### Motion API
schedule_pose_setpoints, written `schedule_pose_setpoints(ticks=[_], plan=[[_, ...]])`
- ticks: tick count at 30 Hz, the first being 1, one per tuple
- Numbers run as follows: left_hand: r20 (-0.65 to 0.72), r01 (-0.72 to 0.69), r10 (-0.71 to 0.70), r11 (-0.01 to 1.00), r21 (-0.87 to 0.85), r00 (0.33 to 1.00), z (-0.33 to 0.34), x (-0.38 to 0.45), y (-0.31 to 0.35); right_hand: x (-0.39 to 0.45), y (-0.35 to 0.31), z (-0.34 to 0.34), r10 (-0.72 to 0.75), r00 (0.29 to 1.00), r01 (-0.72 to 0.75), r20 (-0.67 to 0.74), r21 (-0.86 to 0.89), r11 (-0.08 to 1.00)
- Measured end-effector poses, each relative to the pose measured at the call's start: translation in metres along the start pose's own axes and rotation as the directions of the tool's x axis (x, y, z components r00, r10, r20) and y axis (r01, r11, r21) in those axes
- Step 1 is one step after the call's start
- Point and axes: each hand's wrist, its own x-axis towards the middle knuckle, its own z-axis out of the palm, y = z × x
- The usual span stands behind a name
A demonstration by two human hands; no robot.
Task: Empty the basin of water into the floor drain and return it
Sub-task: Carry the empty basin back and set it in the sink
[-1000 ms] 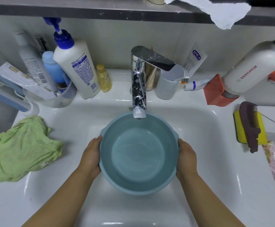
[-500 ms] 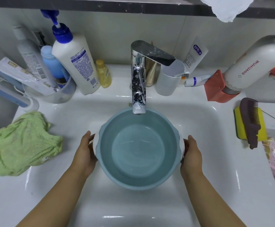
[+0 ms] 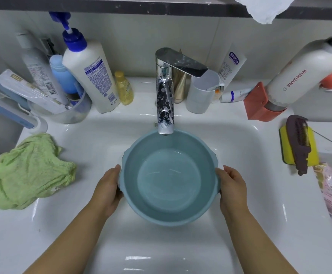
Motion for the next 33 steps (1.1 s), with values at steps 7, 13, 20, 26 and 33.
schedule_pose_setpoints(ticks=[7, 13, 20, 26, 33], plan=[[0.102, 0.054, -0.058, 0.998, 0.039, 0.993, 0.017, 0.005, -0.011, 0.002, -0.009, -0.021, -0.027, 0.998, 0.03, -0.058, 0.053, 0.998], [0.093, 0.069, -0.069, 0.998, 0.008, 0.993, 0.022, 0.007, -0.014, 0.007, -0.014, -0.026, -0.061, 0.996, 0.062, -0.067, 0.017, 0.998], [0.071, 0.09, -0.082, 0.989, -0.115, 0.994, 0.025, 0.001, -0.01, 0.007, -0.011, -0.026, -0.056, 0.994, 0.063, -0.093, 0.08, 0.995], [0.024, 0.108, -0.105, 0.981, -0.16, 0.994, 0.024, 0.002, -0.008, 0.007, -0.01, -0.03, -0.065, 0.992, 0.072, -0.106, 0.066, 0.995], [0.034, 0.094, -0.09, 0.983, -0.155, 0.995, 0.024, 0.002, -0.005, 0.008, -0.014, -0.031, -0.063, 0.992, 0.072, -0.108, 0.084, 0.994]])
